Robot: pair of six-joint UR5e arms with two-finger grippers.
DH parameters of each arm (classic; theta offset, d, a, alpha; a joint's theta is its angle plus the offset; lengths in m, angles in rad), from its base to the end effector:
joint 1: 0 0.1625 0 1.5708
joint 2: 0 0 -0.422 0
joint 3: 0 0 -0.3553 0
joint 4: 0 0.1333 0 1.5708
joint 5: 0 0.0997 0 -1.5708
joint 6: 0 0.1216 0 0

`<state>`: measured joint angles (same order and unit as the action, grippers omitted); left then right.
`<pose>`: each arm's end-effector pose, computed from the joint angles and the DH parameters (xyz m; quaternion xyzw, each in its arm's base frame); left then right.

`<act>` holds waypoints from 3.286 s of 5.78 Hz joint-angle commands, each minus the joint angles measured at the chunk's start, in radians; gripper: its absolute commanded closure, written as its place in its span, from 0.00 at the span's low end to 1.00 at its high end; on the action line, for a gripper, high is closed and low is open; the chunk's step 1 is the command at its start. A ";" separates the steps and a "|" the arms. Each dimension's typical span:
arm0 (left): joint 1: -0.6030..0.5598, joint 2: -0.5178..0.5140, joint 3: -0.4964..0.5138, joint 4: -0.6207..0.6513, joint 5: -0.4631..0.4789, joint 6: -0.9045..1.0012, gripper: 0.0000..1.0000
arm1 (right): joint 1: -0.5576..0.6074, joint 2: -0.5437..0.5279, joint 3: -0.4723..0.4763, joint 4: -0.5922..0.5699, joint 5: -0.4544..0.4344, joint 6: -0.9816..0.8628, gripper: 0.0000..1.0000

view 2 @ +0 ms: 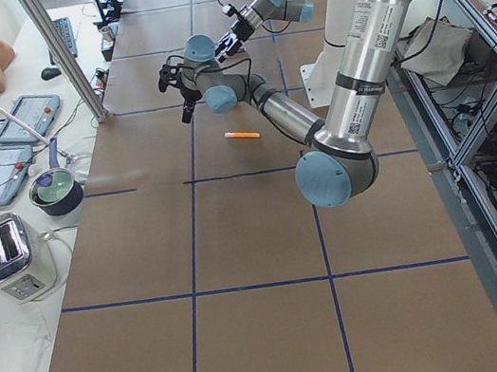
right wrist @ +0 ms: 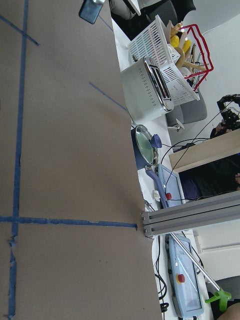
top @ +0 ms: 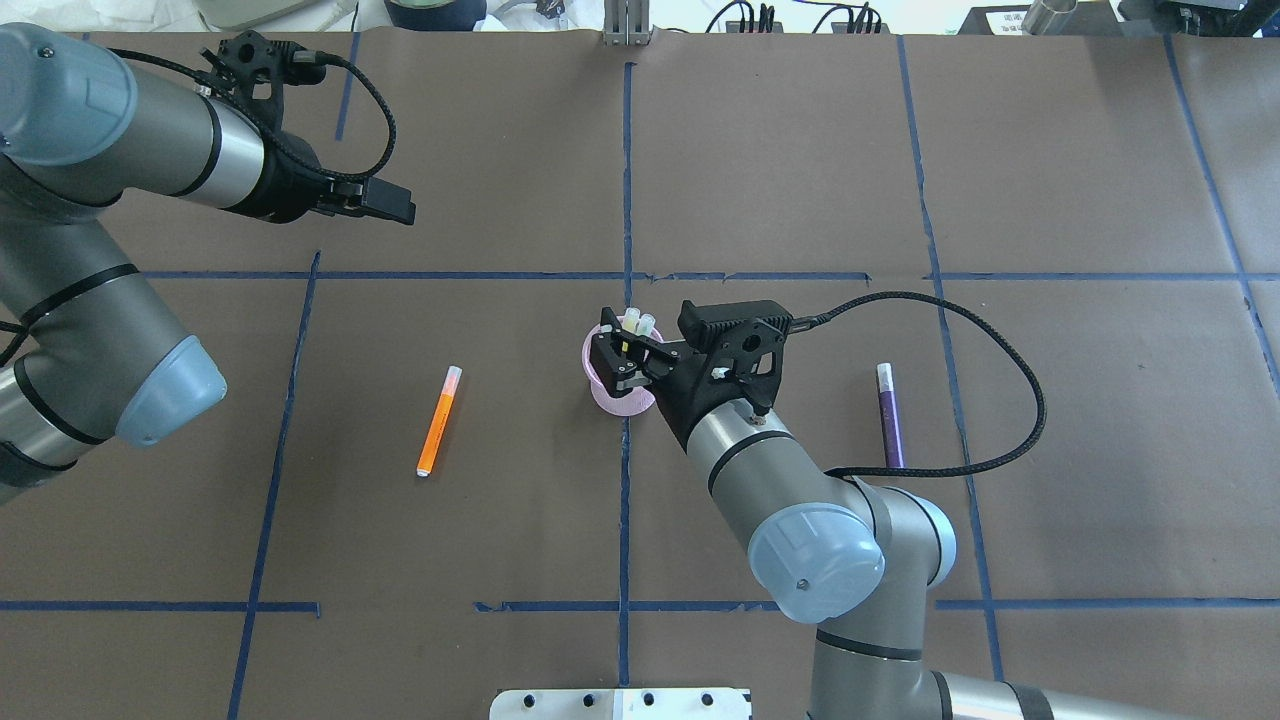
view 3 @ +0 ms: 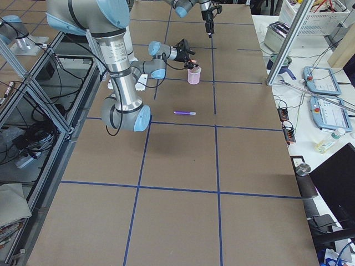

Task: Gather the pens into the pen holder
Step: 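Lower the left gripper onto the orange marker and close it while the right arm withdraws, then lift the orange marker with the left gripper and carry it over the pink cup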

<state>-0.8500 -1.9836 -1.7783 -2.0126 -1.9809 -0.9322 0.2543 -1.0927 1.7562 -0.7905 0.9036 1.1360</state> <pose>0.3351 -0.5100 0.3098 0.2068 0.4837 0.0135 0.8504 -0.5103 -0.3481 0.2316 0.4422 -0.5047 0.1516 0.7258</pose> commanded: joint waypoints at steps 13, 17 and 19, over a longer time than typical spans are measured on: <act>0.204 -0.179 0.252 0.445 -0.190 0.110 0.40 | 0.784 -0.403 0.014 -0.009 1.301 -0.035 0.01; 0.226 -0.178 0.247 0.446 -0.182 0.110 0.61 | 0.787 -0.398 0.014 -0.009 1.311 -0.035 0.01; 0.226 -0.175 0.238 0.445 -0.176 0.108 1.00 | 0.801 -0.400 0.016 -0.009 1.330 -0.035 0.01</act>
<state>-0.6244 -2.1591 -1.5350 -1.5667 -2.1584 -0.8227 1.0506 -1.4914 1.7699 -0.7992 2.2278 1.1014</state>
